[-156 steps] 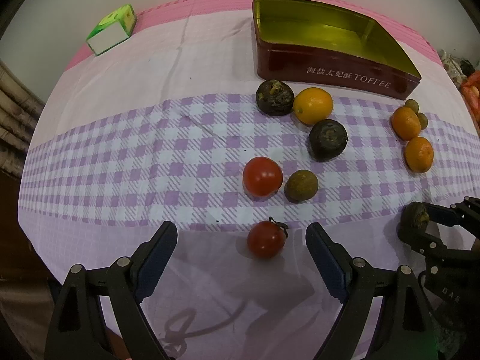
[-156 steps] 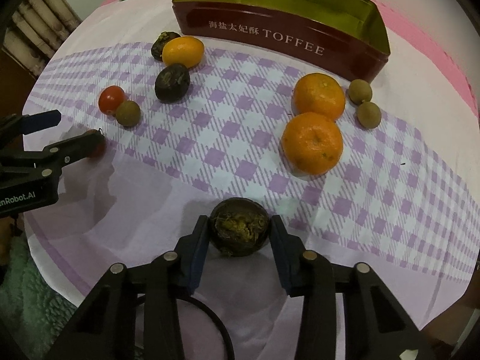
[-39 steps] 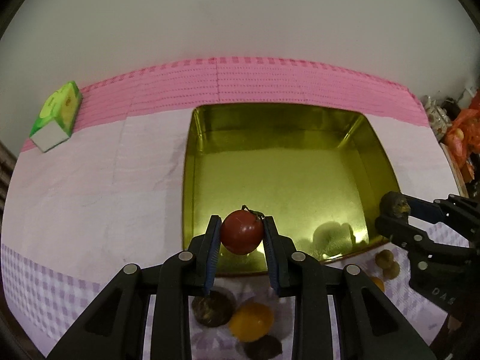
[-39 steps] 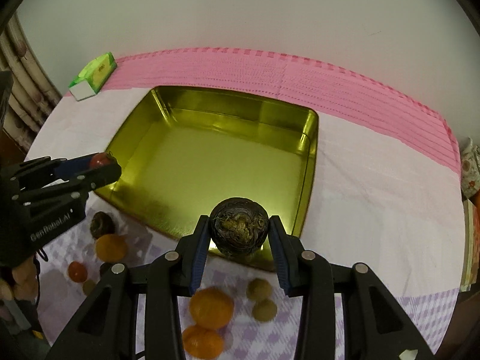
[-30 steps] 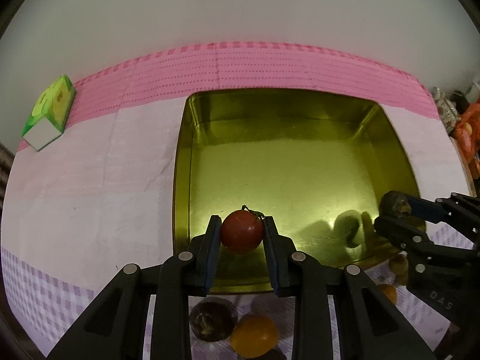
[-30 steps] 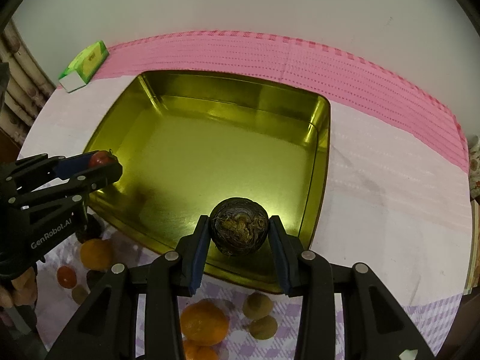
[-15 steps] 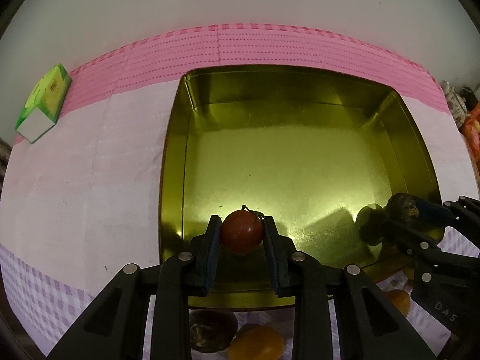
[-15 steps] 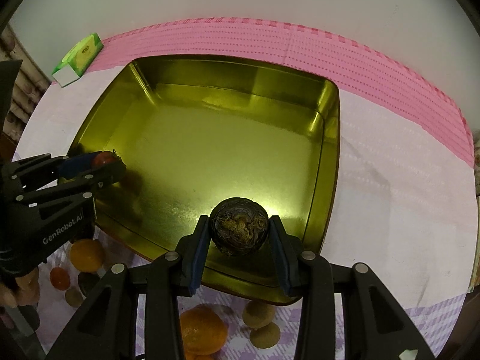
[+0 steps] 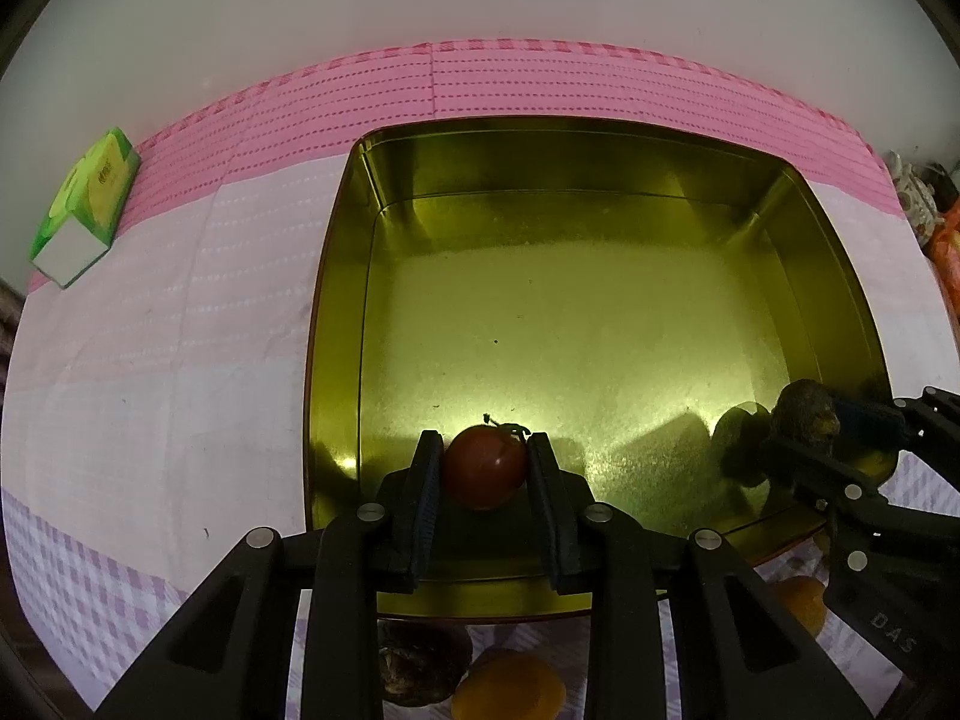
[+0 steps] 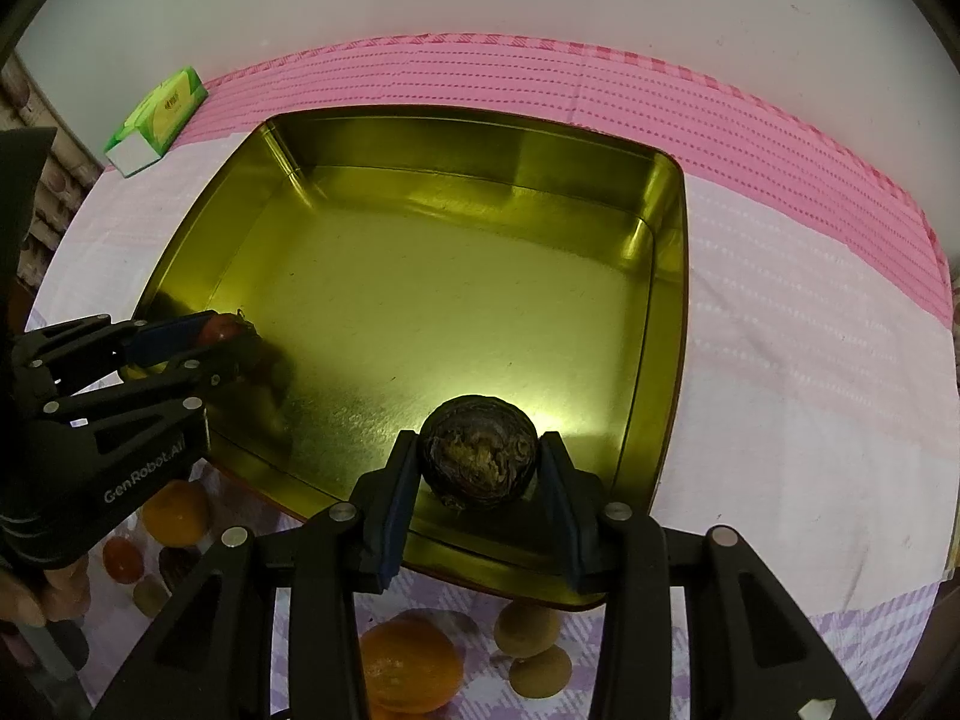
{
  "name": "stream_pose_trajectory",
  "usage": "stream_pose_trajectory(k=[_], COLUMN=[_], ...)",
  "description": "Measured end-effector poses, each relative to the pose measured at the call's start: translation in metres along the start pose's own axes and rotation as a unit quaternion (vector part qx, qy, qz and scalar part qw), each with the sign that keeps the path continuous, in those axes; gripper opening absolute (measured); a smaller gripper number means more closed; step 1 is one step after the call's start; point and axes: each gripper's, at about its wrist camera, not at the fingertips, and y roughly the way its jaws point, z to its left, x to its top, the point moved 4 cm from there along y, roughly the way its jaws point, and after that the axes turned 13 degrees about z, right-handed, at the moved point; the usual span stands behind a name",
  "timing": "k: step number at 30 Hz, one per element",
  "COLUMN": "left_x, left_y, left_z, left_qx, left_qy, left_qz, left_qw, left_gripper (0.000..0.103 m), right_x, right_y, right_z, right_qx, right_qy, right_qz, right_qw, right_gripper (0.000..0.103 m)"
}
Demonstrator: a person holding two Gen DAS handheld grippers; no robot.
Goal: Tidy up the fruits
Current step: 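Carry both fruits into the TOFFEE tin and open both grippers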
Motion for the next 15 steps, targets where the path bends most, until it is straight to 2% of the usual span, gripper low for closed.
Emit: stream_pose_trajectory(k=[9, 15], left_x=[0.0, -0.003], left_y=[-0.004, -0.03], left_z=[-0.002, -0.005], left_qx=[-0.006, -0.009], left_qy=[-0.001, 0.008], left_qz=[0.002, -0.027], left_qw=[1.0, 0.9996], left_gripper=[0.039, 0.039], right_x=[-0.002, -0.006], right_y=[-0.007, -0.029], right_z=[0.0, 0.001], right_qx=[0.003, 0.007], right_qy=[0.004, 0.012], right_qz=[-0.005, -0.026], right_qw=[1.0, 1.0], right_gripper=[0.043, 0.043])
